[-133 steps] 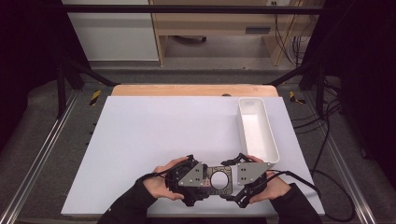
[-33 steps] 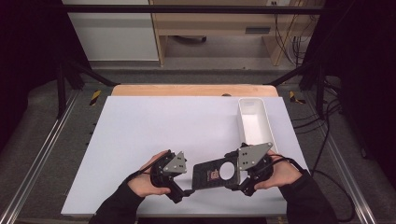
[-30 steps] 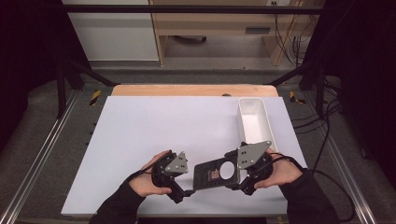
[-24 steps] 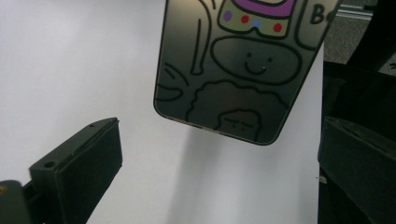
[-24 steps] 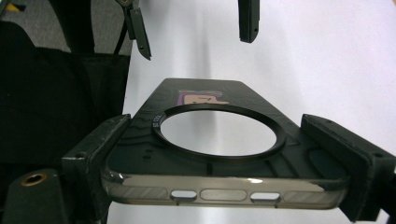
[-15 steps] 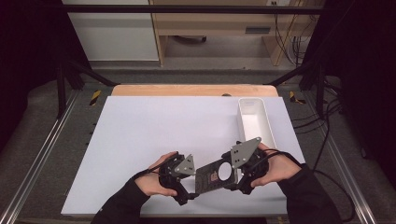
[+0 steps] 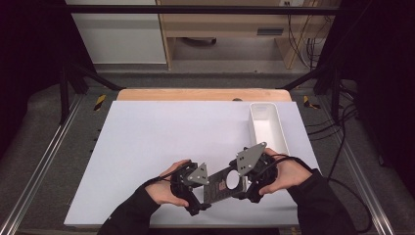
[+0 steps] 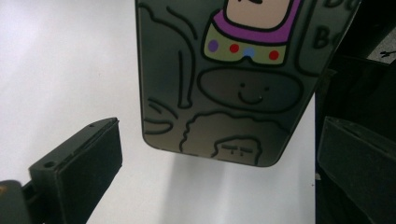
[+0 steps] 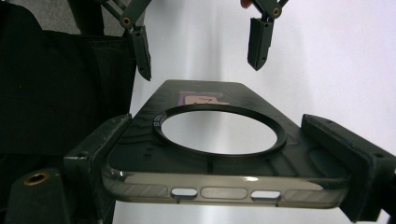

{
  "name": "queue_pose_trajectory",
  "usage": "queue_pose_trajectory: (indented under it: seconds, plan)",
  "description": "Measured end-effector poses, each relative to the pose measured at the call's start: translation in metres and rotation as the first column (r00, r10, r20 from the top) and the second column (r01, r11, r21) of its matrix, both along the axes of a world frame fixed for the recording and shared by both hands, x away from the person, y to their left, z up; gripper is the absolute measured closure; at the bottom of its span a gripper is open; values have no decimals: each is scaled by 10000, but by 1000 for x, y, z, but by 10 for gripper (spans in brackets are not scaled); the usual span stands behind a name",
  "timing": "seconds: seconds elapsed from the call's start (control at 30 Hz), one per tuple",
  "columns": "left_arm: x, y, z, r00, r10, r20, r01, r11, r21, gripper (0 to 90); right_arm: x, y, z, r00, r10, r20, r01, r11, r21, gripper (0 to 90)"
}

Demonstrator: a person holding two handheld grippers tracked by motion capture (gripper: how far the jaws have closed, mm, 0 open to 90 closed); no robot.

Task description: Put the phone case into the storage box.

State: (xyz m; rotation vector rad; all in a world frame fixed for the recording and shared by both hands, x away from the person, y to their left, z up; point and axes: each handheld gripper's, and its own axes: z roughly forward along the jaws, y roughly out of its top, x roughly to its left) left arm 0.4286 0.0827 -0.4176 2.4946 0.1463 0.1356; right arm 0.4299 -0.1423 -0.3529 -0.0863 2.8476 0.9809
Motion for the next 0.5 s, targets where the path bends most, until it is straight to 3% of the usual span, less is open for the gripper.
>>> queue_pose_trajectory:
  seconds: [0.3, 0.5]
  plan:
    - [2, -9, -1, 9998, -183, -108, 185, 9997, 161, 0, 1, 7, 2, 10000, 36, -2, -36, 9995, -313, 125]
    - [4, -15, -2, 9994, -293, -169, 301, 9983, 509, 0, 1, 11, 4, 10000, 85, -25, -86, 9989, -452, 125]
